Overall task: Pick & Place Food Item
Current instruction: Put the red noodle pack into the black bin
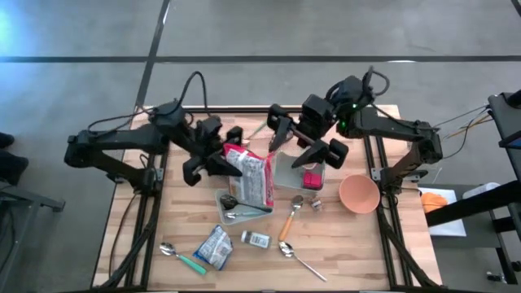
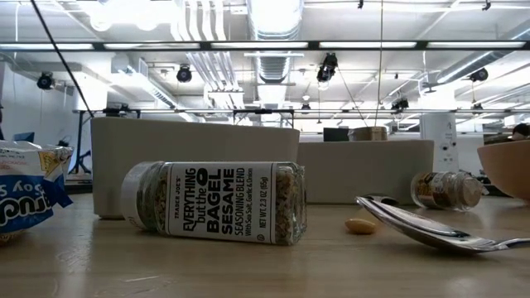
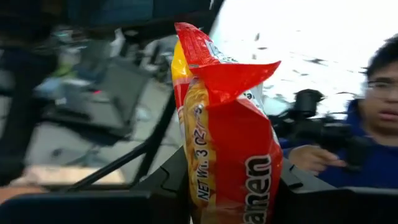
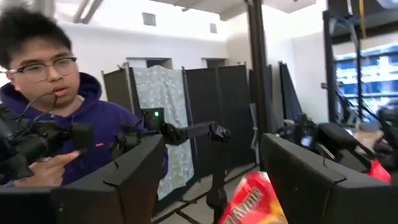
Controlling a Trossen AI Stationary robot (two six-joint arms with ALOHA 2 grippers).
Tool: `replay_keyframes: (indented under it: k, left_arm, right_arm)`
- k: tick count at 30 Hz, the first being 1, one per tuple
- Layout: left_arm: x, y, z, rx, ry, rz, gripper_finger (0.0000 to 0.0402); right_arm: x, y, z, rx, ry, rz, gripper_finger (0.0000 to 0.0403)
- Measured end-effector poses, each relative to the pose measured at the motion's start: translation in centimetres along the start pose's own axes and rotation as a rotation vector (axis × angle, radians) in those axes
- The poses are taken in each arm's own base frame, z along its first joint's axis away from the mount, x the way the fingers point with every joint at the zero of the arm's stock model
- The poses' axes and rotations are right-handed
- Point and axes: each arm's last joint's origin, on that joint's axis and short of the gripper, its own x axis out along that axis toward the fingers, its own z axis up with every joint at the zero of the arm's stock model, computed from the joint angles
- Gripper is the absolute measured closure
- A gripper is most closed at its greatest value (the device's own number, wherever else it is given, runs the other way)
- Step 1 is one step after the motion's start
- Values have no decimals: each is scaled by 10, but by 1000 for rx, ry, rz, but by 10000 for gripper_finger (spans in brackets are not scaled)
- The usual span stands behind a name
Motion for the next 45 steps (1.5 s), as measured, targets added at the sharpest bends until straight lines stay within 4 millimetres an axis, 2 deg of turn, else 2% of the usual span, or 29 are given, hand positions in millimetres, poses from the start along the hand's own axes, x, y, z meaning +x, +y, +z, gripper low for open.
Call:
replay_keyframes:
  k: [4,7,14,21,29,32,36,41,45]
  left_arm:
    - [-21,-10,1,-26,9,183,290]
    - [-40,-16,0,-63,-9,383,290]
    - [-70,-15,-17,-253,20,836,290]
    - [-76,-3,-35,-244,138,1096,290]
    - [-72,25,-67,-156,265,1355,290]
    - [-74,36,-85,-149,220,1401,290]
    - [-76,45,-108,-107,129,1337,290]
    - [-87,55,-141,-81,89,1302,290]
    - [-95,62,-163,-124,89,1332,290]
  right_arm:
    - [-11,-3,2,54,35,-57,134]
    - [-17,-5,1,102,65,-93,134]
    - [-20,-8,-7,192,120,-132,134]
    - [-20,-9,-11,229,150,-148,134]
    - [-26,-1,-13,280,199,-173,134]
    - [-29,8,-8,261,204,-173,134]
    - [-35,21,-6,234,202,-207,134]
    - [-46,33,-10,213,206,-272,134]
    - [-53,39,-18,223,208,-319,134]
